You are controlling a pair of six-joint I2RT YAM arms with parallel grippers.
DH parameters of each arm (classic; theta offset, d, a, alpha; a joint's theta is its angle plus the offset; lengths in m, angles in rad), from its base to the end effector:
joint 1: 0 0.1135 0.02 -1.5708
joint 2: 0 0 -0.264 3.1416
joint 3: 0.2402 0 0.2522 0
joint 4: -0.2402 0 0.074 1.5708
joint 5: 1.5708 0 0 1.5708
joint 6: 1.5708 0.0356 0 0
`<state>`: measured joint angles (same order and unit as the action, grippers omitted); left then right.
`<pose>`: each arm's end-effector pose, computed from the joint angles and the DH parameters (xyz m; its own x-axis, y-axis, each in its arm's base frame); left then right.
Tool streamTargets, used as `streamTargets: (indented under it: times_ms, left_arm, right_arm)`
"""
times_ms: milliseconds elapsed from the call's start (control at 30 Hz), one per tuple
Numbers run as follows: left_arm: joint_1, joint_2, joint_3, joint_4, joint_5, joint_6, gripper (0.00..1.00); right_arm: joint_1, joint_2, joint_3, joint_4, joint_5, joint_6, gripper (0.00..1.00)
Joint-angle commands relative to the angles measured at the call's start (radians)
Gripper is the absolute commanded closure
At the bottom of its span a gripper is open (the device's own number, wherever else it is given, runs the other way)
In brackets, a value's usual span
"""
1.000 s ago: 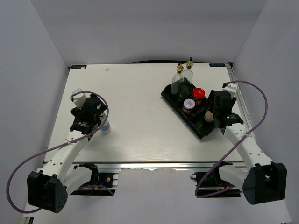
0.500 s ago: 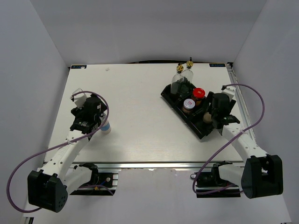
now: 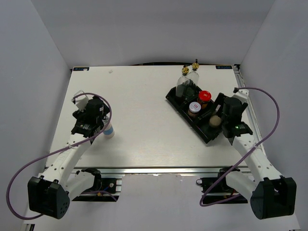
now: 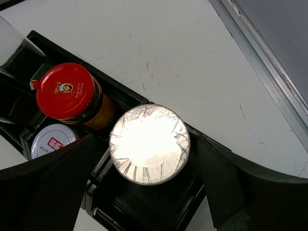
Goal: Organize the condiment bottles
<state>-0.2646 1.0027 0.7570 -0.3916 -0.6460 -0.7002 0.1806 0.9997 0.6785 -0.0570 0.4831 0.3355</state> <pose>0.2107 -0.0349 0.2737 -0.2728 -0.4591 -0.8454 -0.5675 0.7864 -0.2440 0.2260 0.0245 0.2762 -0.2555 0.2497 -0.9340 0.3704 0.9176 0.1440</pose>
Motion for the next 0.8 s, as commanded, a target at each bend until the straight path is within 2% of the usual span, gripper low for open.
streamTargets:
  times_ms: [0, 200, 400, 567, 767]
  left_arm:
    - [0.004, -0.010, 0.042, -0.020, 0.026, -0.012, 0.02]
    - [0.004, 0.026, 0.039, -0.009, 0.129, -0.005, 0.02]
    - [0.002, 0.045, 0.025, -0.036, 0.118, -0.036, 0.02]
    - [-0.005, 0.039, 0.002, -0.016, 0.163, -0.033, 0.02]
    - [-0.039, 0.042, -0.015, -0.070, 0.070, -0.071, 0.02]
  right_arm:
    - [-0.003, -0.045, 0.019, -0.018, -0.014, 0.013, 0.10]
    - [-0.003, -0.119, 0.026, -0.044, -0.037, 0.019, 0.11]
    - [-0.001, -0.194, 0.004, -0.032, -0.058, 0.025, 0.11]
    - [-0.003, -0.243, -0.004, -0.043, -0.048, 0.025, 0.11]
    - [-0.001, -0.309, -0.037, -0.029, -0.009, 0.053, 0.11]
